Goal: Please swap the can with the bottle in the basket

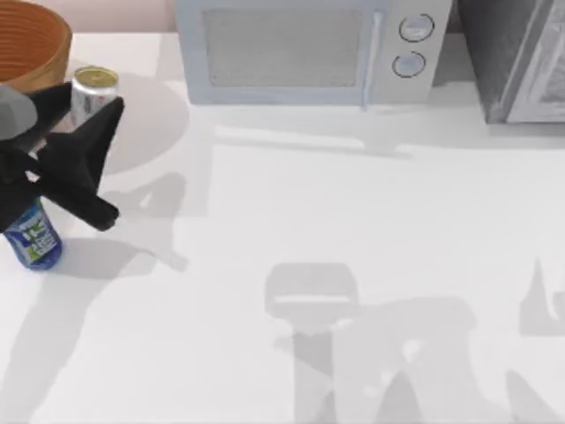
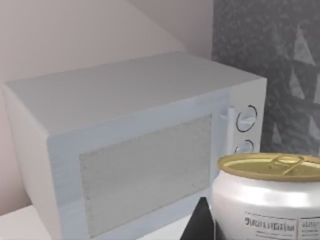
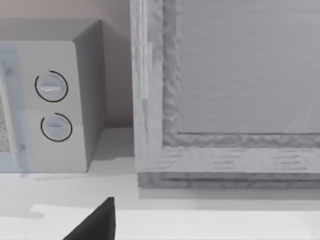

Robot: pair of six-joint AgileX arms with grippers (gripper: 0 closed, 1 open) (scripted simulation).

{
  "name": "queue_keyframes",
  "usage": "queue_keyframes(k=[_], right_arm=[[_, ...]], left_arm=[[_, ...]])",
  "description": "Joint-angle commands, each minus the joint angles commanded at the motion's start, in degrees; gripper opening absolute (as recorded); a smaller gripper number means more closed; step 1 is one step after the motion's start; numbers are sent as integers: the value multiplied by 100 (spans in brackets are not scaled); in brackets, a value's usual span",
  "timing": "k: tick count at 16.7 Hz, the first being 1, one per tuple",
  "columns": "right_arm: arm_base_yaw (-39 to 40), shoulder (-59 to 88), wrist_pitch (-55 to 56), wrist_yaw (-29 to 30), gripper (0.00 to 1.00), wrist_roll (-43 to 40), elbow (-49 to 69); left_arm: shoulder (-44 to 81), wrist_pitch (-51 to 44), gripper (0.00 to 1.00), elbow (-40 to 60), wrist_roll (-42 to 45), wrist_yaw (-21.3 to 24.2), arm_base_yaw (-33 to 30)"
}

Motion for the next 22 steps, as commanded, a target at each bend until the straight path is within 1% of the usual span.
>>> queue_keyframes(k=[7,12,17,22], right_arm=[[0,0,0,0,100,0,0],[0,0,0,0,100,0,0],[0,0,0,0,100,0,0],[0,0,0,0,100,0,0]], left_arm=[[3751,1746,0,1564,-196,1566,-563],[6065,2842,0,2444,-370,2600,-830],[7759,3780,0,3165,-414,3436,-1015],[8803,4584,0,3797,-287,4056,-1165]])
